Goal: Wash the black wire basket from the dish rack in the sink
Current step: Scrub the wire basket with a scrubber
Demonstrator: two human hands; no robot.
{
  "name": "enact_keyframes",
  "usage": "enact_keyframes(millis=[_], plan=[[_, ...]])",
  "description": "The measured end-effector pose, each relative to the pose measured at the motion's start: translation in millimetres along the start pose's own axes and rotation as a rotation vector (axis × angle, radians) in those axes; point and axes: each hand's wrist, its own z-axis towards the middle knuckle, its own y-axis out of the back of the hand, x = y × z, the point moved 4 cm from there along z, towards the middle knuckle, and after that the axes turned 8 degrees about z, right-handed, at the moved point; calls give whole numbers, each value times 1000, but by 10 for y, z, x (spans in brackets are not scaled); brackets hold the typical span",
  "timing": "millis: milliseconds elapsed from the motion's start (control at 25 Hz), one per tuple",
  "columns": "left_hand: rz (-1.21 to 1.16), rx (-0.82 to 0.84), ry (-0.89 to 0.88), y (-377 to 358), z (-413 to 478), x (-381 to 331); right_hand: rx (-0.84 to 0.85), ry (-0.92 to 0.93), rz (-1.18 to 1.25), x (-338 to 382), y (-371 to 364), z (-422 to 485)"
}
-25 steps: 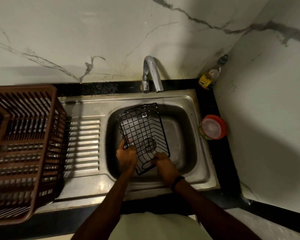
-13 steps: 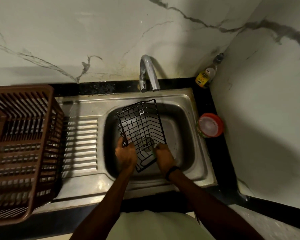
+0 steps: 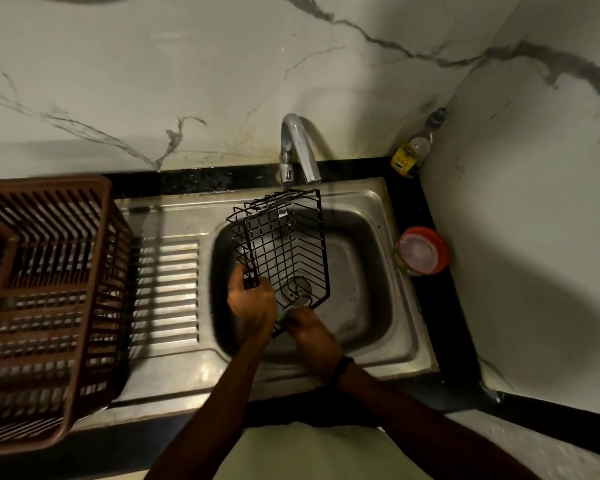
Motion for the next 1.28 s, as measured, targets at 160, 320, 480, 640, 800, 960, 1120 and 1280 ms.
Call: enact_keyframes(millis=[160,320,480,640,800,960,1120,1280], plan=[[28,0,9,48,-49,-115,-257,-163,-44,-150,296,35],[33,-8,0,82,-79,-146,-89,69,-101,-12,171,-16],[103,-8,53,90,-105,-125,-187,1,-68,-33,267,-6],[112,11,96,86,-178,-218,-138,-37,48,-9,322,16],[90,11,120,73,-162,-233,-43,-72,73,46,233,-23],[101,-5,106,94,-139,-139,-39,76,-51,-38,299,-71],[109,-16,153,109,-113,-78,-79,-87,-155,-257,633,62],[116,-31,240,119,-121,-266,-125,-12,-217,-180,670,120]])
